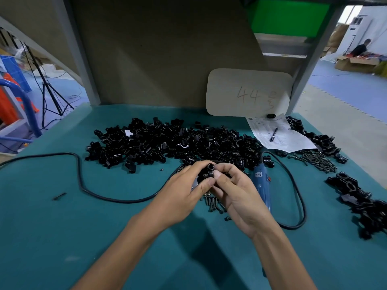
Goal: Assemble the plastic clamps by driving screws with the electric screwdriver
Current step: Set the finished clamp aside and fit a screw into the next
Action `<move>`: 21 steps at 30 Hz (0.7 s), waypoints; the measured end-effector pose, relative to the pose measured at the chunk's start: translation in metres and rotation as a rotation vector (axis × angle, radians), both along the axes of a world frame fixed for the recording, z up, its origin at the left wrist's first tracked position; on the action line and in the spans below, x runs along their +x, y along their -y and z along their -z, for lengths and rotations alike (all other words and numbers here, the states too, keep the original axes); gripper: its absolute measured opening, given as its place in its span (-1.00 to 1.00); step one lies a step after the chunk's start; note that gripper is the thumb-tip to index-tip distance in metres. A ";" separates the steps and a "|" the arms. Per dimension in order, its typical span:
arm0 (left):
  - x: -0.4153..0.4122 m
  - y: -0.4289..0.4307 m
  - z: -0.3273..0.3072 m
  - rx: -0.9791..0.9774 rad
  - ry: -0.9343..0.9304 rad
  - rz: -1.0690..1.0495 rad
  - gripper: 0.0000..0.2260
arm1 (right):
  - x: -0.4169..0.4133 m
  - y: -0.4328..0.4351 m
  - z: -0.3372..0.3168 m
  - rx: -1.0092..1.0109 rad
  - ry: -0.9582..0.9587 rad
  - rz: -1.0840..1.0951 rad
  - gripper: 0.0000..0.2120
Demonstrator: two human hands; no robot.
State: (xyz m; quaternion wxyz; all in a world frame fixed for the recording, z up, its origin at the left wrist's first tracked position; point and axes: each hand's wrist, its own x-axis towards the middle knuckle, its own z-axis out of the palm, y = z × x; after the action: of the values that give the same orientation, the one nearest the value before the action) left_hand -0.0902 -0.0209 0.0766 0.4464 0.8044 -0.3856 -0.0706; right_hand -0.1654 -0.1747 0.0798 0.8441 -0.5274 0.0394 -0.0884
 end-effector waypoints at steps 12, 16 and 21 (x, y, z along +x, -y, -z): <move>-0.004 -0.001 -0.001 0.002 0.012 0.006 -0.72 | -0.001 0.002 0.002 0.014 -0.010 -0.015 -0.72; -0.004 -0.001 0.000 -0.003 0.007 0.006 -0.75 | 0.000 0.002 0.004 0.009 -0.015 -0.013 -0.78; -0.005 0.000 0.002 0.003 -0.016 0.007 -0.66 | -0.002 0.003 0.007 0.004 -0.014 -0.024 -0.81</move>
State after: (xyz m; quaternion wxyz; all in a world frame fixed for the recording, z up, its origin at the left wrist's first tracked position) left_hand -0.0952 -0.0209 0.0744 0.4478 0.8033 -0.3846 -0.0790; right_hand -0.1670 -0.1773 0.0731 0.8457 -0.5269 0.0394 -0.0746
